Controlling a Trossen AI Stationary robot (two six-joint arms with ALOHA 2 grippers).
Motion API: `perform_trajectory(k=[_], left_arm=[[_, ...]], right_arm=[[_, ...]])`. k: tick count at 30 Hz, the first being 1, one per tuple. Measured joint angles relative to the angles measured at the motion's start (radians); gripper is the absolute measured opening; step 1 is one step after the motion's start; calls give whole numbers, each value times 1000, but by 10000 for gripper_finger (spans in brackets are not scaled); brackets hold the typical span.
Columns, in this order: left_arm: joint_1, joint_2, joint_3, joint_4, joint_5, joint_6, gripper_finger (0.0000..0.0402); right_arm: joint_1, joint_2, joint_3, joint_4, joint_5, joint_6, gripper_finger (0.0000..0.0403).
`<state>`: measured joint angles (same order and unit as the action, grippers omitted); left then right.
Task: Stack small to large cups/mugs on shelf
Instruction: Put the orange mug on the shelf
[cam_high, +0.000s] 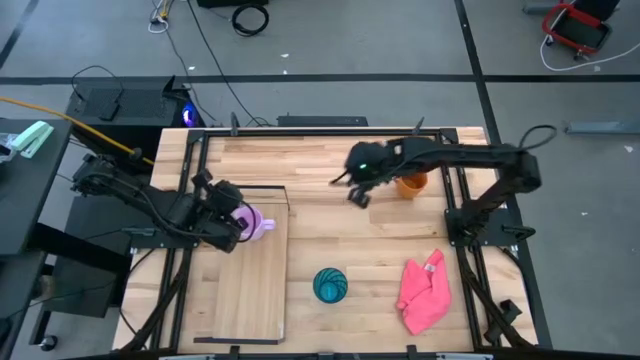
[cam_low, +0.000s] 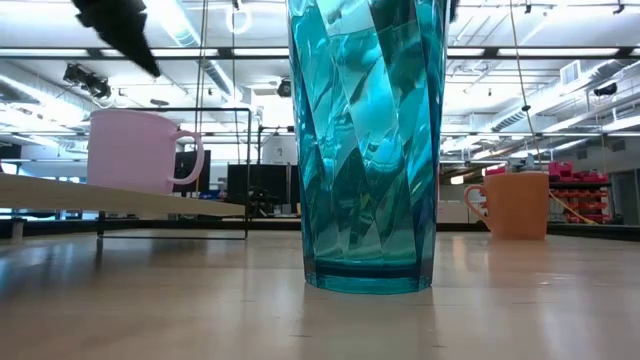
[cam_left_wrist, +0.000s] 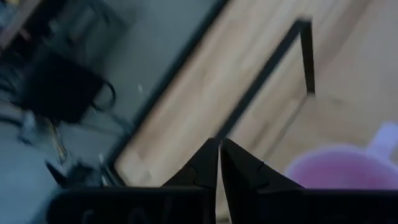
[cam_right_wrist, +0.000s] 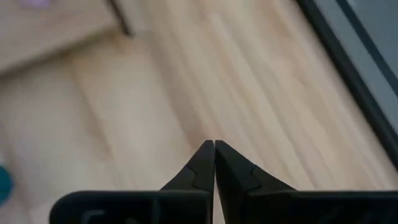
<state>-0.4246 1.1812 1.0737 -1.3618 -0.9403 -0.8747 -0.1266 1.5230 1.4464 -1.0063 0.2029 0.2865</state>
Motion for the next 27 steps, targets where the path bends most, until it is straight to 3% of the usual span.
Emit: perform_trajectory(k=[5,11,19,27], left_arm=[[0,0,0,121,-125,131,19],[0,0,1,203,-176,186,15],[0,1,-1,203,-209,151,25],[0,11,-2,203,-218,122,13]], right_arm=[[-59,-91,0,-185,43,85,32],[-174,-119,-5,-337,59,173,55],[-347,-127,-164,-357,83,154,70],[-486,-241,-363,-320,75,140,67]])
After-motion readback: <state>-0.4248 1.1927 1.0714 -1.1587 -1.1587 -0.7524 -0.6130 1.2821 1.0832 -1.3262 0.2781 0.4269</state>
